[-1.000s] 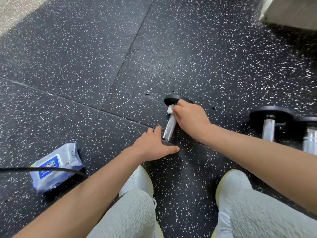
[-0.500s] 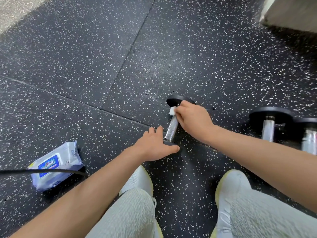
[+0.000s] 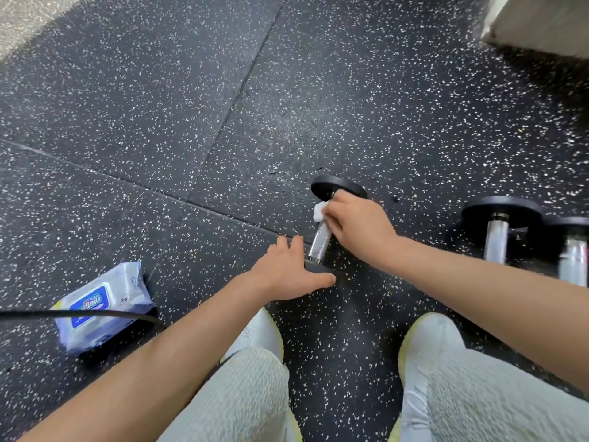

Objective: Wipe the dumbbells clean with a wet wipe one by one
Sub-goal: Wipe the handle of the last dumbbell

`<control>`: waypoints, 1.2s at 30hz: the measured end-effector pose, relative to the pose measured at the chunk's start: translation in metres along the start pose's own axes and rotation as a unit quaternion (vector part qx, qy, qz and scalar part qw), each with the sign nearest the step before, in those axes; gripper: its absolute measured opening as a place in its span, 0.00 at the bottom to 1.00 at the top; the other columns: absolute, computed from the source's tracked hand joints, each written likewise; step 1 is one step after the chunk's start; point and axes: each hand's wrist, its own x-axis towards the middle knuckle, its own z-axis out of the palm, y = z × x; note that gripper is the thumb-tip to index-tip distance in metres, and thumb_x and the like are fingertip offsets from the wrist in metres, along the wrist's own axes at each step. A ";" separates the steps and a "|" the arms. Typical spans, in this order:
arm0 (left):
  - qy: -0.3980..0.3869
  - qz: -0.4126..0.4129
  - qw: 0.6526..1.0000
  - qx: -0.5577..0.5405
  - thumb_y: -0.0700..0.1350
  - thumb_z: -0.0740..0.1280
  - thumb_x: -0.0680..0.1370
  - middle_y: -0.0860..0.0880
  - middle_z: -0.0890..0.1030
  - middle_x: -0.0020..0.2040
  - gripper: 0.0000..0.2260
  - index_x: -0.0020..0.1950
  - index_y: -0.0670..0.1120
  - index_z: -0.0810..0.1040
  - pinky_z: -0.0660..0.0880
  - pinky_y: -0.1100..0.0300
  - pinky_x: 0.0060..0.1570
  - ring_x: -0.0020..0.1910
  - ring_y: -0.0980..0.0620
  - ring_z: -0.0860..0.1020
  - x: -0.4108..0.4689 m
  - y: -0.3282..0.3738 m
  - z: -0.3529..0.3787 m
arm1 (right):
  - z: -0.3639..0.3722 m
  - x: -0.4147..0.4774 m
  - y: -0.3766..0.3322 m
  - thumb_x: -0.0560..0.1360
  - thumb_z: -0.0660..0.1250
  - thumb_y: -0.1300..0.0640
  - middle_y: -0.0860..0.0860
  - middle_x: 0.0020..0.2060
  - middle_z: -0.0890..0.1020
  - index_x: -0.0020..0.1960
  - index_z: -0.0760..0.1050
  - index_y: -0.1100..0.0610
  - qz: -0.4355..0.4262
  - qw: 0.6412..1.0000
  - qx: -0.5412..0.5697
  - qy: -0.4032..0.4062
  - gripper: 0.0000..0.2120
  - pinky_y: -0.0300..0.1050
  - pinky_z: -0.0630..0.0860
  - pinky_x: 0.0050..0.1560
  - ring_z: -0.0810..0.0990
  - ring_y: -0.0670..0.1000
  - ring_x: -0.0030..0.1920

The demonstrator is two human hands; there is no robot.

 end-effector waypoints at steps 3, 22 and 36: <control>-0.019 -0.007 0.999 -0.029 0.69 0.70 0.72 0.43 0.67 0.72 0.41 0.76 0.49 0.61 0.72 0.44 0.67 0.71 0.40 0.70 -0.001 0.000 -0.001 | 0.007 -0.024 -0.013 0.79 0.64 0.53 0.48 0.42 0.77 0.47 0.81 0.54 -0.073 0.994 0.056 -0.058 0.08 0.51 0.74 0.33 0.79 0.55 0.37; -0.001 0.026 0.999 -0.028 0.75 0.70 0.70 0.42 0.55 0.83 0.59 0.85 0.46 0.43 0.66 0.45 0.76 0.81 0.42 0.61 0.003 0.003 0.010 | -0.005 -0.022 0.003 0.77 0.72 0.53 0.44 0.43 0.79 0.50 0.84 0.50 -0.089 0.982 0.102 -0.133 0.04 0.49 0.77 0.40 0.80 0.50 0.43; -0.009 0.010 0.998 -0.065 0.74 0.68 0.72 0.44 0.55 0.85 0.56 0.86 0.46 0.43 0.62 0.46 0.77 0.82 0.42 0.58 0.008 0.008 0.015 | -0.008 -0.028 0.005 0.77 0.71 0.53 0.44 0.41 0.77 0.47 0.83 0.50 -0.133 0.979 0.072 -0.140 0.03 0.47 0.74 0.34 0.79 0.50 0.39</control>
